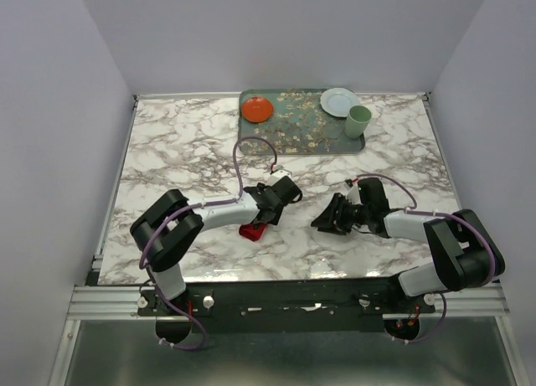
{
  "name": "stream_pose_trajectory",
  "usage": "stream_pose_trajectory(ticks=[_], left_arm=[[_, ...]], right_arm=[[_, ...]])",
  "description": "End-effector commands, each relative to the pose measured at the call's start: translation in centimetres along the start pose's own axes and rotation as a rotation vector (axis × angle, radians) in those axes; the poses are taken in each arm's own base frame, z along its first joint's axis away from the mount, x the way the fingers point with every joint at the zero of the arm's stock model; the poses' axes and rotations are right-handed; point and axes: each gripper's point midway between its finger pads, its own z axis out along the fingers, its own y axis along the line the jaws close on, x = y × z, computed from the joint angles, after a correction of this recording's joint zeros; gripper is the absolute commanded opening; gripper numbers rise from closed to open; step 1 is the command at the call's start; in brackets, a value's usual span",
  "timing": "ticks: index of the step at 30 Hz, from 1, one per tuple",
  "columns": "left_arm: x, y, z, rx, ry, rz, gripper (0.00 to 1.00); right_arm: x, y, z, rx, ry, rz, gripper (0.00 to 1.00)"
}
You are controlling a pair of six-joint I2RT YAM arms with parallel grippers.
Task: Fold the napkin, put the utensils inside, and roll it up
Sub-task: Roll the napkin with the utensil
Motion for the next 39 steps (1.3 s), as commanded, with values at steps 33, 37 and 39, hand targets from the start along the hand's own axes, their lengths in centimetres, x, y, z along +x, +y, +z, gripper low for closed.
stream_pose_trajectory(ticks=[33, 37, 39], left_arm=[[-2.8, 19.4, 8.9, -0.368, 0.225, -0.739, 0.45], [-3.8, 20.3, 9.9, -0.377, 0.216, -0.78, 0.49], [-4.3, 20.8, 10.2, -0.376, 0.208, -0.819, 0.5]], right_arm=[[-0.8, 2.1, 0.0, -0.078, 0.107, -0.089, 0.5], [-0.6, 2.0, -0.1, -0.079, 0.112, -0.086, 0.5], [-0.6, 2.0, -0.1, -0.081, 0.112, -0.089, 0.5]])
